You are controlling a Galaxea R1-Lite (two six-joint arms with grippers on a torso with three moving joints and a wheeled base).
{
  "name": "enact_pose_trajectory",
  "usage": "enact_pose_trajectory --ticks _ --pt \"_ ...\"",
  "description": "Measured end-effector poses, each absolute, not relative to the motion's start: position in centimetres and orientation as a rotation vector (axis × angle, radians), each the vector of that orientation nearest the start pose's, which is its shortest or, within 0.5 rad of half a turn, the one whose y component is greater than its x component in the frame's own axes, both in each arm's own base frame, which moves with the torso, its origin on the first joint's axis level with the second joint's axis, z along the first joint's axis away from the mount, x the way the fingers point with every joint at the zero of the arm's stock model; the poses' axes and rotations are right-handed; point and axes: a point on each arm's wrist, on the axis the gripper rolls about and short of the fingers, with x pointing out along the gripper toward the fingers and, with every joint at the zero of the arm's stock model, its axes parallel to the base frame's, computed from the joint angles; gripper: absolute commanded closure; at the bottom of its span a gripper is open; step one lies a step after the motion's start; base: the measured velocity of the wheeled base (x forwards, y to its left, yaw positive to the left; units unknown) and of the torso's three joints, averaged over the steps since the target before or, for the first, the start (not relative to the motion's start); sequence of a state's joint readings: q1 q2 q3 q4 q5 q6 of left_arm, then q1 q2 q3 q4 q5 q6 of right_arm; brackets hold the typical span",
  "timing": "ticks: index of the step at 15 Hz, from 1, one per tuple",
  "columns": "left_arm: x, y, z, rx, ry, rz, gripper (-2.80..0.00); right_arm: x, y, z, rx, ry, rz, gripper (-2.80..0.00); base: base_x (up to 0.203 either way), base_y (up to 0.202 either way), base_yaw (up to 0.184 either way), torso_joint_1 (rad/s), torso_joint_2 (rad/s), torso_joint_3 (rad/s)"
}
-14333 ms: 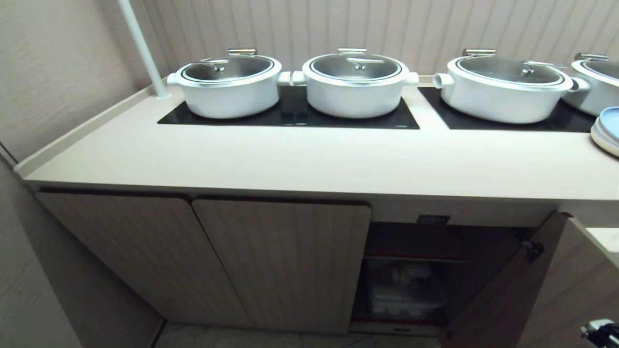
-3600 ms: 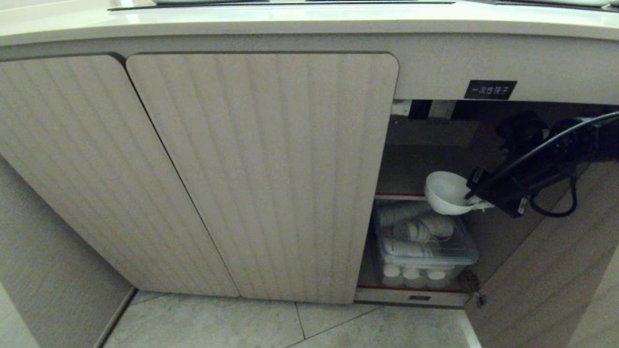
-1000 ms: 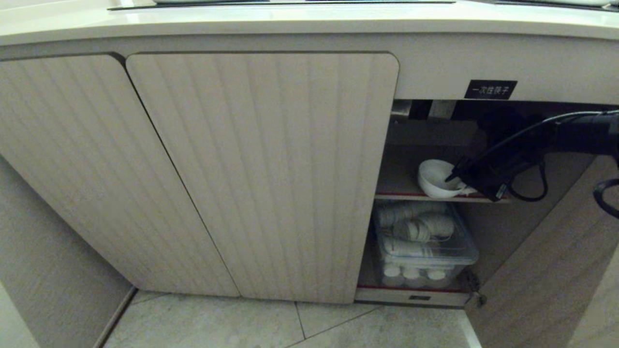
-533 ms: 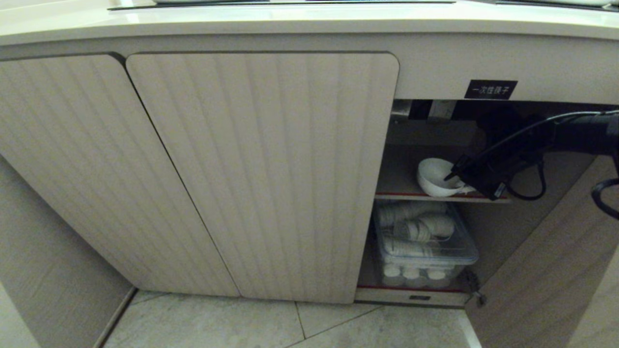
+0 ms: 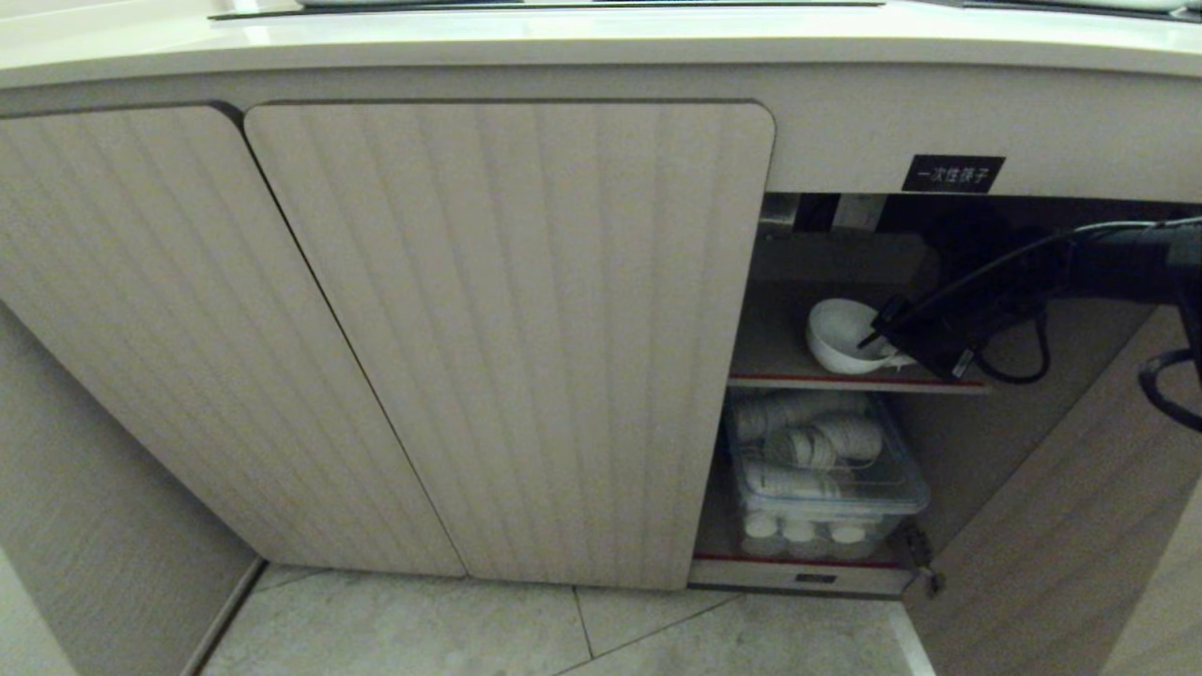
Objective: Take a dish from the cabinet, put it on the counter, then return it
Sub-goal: Put it back into the cabinet
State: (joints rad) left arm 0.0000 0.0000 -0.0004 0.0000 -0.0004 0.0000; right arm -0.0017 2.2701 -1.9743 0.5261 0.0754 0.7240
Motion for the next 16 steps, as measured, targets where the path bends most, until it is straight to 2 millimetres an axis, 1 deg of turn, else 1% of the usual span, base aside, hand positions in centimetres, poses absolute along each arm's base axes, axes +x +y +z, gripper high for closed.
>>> enact_pose_trajectory --ticks 6,10,16 --pt "-2.3 0.0 7.6 0.000 -0.001 -0.001 0.00 45.5 0.0 17.2 0.711 0.810 -0.234 0.00 0.000 0.000 0.000 0.000 0.00 0.000" --pt "-2.3 0.0 7.6 0.000 -0.001 -0.001 0.00 46.4 -0.4 17.1 0.698 0.739 -0.208 0.00 0.000 0.000 0.000 0.000 0.00 0.000" --pt "-2.3 0.0 7.6 0.000 -0.001 0.000 0.00 46.7 -0.8 16.4 0.685 0.746 -0.211 0.00 0.000 0.000 0.000 0.000 0.00 0.000"
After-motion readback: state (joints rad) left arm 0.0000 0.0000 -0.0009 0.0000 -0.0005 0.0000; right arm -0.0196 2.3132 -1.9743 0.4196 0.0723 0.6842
